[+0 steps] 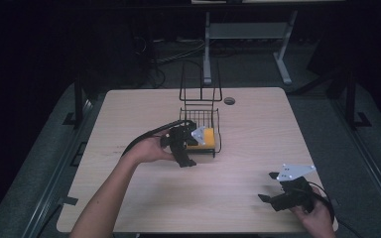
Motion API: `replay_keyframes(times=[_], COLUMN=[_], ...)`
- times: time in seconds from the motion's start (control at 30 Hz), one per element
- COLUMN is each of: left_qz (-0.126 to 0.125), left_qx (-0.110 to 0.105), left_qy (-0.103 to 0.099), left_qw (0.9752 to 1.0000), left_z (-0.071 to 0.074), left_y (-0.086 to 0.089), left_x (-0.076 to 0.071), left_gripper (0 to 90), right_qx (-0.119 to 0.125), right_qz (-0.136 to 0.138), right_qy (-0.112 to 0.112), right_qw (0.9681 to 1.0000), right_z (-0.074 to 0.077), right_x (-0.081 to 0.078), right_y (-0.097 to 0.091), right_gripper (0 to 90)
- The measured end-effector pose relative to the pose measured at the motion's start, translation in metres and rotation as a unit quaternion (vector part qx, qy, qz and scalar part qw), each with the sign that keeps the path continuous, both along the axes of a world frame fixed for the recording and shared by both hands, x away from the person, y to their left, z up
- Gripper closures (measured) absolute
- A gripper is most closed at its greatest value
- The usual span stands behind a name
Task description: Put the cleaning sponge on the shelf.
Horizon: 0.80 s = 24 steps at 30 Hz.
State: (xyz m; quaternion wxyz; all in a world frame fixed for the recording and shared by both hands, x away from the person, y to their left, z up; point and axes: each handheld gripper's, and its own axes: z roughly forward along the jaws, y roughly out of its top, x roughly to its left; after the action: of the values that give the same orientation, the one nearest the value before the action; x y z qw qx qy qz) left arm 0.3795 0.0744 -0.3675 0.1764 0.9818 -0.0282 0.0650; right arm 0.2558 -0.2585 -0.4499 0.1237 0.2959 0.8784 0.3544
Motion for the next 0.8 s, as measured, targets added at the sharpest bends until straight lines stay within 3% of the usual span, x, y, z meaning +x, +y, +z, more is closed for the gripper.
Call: replay_keyframes(times=[0.13,0.27,0.4,0.7,0.8], left_qz=[-0.002,-0.002,-0.002,0.009,0.01], left_qx=[-0.015,-0.012,-0.024,-0.026,-0.017], left_qy=[0.0,-0.003,-0.005,-0.001,0.0], left_qw=[0.9999,0.9999,0.9997,0.9996,0.9998], left_z=[0.001,0.001,0.001,-0.006,-0.007], left_y=[0.003,0.005,0.008,0.017,0.019], left_x=[-0.007,-0.013,-0.019,-0.029,-0.031], left_gripper=[20.0,20.0,20.0,20.0,19.9], right_qx=[-0.001,-0.001,-0.004,-0.006,-0.006], right_qz=[0.0,0.0,0.001,0.001,0.0], right_qy=[0.0,-0.002,-0.002,-0.003,-0.003], right_qw=[1.0,1.0,1.0,1.0,1.0], right_z=[0.0,0.0,0.0,-0.001,-0.001], right_x=[0.0,0.0,-0.001,-0.001,-0.001], right_y=[-0.001,-0.001,-0.001,0.0,0.0], right_gripper=[15.0,15.0,15.0,15.0,15.0])
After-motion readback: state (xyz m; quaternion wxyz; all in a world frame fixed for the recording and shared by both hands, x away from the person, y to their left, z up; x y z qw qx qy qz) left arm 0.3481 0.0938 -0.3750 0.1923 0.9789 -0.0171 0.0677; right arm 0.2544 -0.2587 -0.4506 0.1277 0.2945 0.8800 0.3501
